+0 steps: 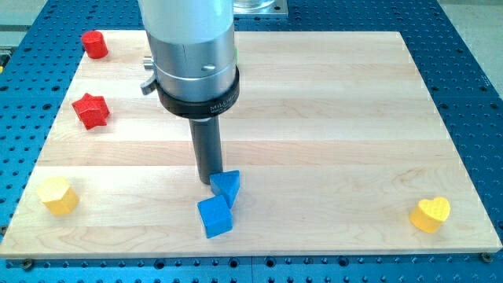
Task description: Place the yellow heart vertically below the red star
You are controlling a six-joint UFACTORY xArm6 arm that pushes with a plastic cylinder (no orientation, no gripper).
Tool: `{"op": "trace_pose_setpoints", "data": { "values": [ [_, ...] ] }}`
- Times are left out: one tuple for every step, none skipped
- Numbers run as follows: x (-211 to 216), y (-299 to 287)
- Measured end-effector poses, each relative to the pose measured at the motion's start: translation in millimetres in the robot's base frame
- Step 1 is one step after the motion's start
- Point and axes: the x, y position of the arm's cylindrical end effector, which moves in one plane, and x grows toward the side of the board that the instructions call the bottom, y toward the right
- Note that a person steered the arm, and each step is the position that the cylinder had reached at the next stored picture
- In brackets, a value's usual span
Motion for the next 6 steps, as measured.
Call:
{"op": "trace_pose_setpoints", "data": {
  "values": [
    [-15.5,26.9],
    [-35.6,118.2],
    [-34.9,259.1],
    [12.8,360.2],
    [86.7,361.7],
    [84.4,302.9]
  ]
}}
